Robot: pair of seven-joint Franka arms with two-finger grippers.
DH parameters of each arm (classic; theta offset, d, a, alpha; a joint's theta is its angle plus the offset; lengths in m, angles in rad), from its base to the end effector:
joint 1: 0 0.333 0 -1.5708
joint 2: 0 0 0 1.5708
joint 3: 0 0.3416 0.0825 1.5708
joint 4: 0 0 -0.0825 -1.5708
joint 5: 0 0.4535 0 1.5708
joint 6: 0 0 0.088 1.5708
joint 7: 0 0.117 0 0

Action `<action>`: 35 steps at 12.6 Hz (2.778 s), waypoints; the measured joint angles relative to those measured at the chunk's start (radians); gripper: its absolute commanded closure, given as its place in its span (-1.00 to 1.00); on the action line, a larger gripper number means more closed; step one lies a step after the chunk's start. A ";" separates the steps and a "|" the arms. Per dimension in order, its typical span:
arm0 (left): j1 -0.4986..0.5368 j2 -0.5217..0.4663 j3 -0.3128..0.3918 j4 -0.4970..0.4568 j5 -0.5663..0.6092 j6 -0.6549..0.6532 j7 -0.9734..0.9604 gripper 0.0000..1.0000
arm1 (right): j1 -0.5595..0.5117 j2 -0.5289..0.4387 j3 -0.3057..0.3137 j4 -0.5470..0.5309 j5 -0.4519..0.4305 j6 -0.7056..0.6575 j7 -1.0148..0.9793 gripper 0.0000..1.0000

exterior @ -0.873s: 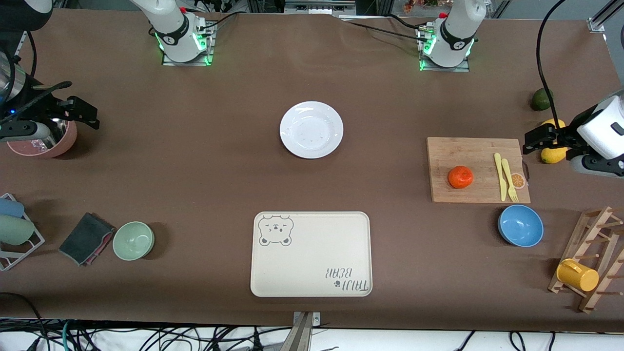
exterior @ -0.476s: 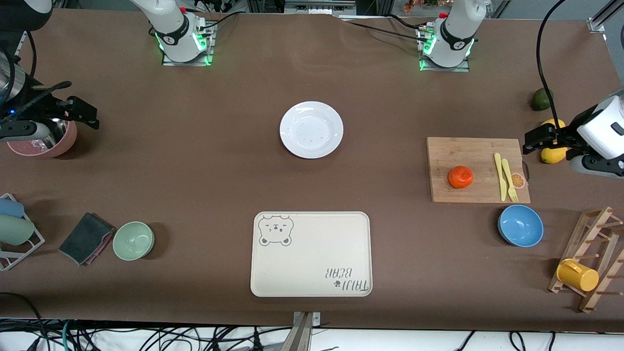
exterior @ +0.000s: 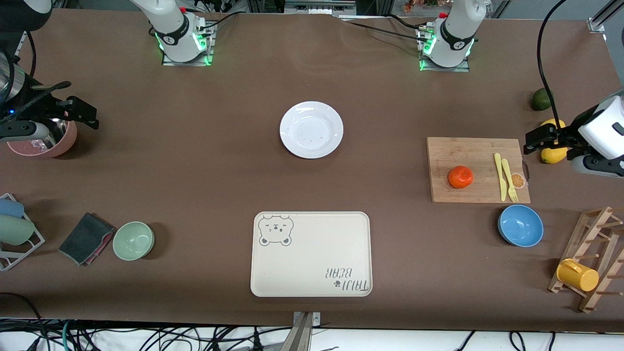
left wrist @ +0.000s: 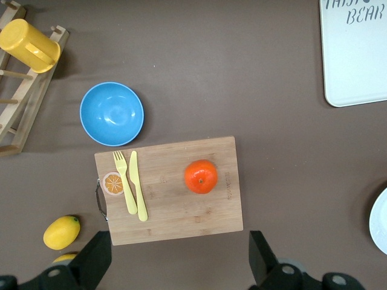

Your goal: Place orange and plate with both arms

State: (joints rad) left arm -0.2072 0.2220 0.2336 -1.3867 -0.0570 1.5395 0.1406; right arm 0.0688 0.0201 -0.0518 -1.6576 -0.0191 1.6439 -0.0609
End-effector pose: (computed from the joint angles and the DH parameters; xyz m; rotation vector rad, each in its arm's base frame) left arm 0.6904 -0.0057 0.5940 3.1235 -0.1847 -0.0980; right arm 0.6330 0.0089 0.5866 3.1194 0.1242 -0.0534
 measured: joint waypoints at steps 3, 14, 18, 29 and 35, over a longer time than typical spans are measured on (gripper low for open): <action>0.001 0.000 0.001 0.000 0.000 0.000 0.000 -1.00 | 0.000 0.000 0.000 0.000 0.000 0.000 0.000 -1.00; 0.012 0.000 0.001 0.000 0.000 0.000 0.000 -1.00 | 0.000 0.000 0.000 0.000 0.000 -0.001 0.000 -1.00; 0.029 0.001 0.001 0.000 0.000 0.000 0.001 -1.00 | 0.000 0.002 0.000 0.000 0.000 -0.002 -0.001 -1.00; 0.028 0.156 -0.010 -0.192 -0.001 0.217 0.001 -1.00 | 0.001 0.002 0.000 0.000 0.000 -0.028 -0.001 -1.00; 0.026 0.217 -0.014 -0.377 -0.002 0.395 -0.001 -1.00 | 0.001 0.002 0.001 0.000 0.000 -0.035 -0.001 -1.00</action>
State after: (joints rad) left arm -0.1814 0.4394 0.2201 -1.7635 -0.0588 1.9344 0.1397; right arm 0.0694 0.0225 -0.0513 -1.6576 -0.0191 1.6089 -0.0616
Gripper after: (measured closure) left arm 0.000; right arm 0.000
